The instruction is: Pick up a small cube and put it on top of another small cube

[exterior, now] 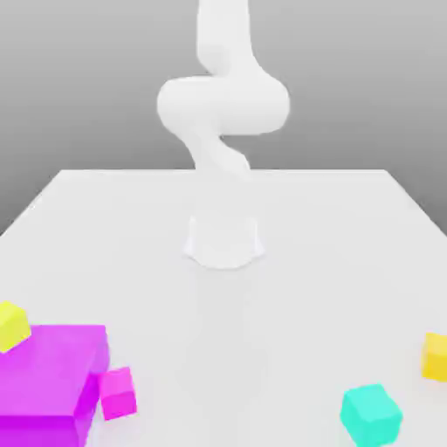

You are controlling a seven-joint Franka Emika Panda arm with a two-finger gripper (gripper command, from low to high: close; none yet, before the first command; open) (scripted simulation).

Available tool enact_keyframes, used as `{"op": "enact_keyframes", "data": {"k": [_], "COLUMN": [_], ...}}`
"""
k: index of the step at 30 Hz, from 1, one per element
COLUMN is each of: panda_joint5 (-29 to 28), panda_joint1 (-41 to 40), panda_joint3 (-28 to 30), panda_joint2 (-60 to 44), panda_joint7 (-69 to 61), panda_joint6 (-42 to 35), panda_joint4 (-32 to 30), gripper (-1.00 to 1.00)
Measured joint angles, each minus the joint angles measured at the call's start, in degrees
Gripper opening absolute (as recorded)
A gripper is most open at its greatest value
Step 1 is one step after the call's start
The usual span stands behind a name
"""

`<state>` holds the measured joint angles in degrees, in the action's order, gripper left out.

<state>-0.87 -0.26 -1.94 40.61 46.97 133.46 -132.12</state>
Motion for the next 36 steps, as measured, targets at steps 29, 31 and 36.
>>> {"op": "enact_keyframes", "data": {"k": [29, 31, 36], "panda_joint5": [-10.7, -12.6, -14.1], "panda_joint1": [7.1, 8.5, 9.9], "panda_joint3": [-12.7, -11.0, -9.4], "panda_joint2": [-60.0, -64.2, -67.5], "panda_joint7": [13.4, 14.8, 16.0], "panda_joint6": [20.8, 23.9, 26.5], "panda_joint4": [-3.4, -2.6, -1.9], "gripper": [0.00, 0.00, -1.00]}}
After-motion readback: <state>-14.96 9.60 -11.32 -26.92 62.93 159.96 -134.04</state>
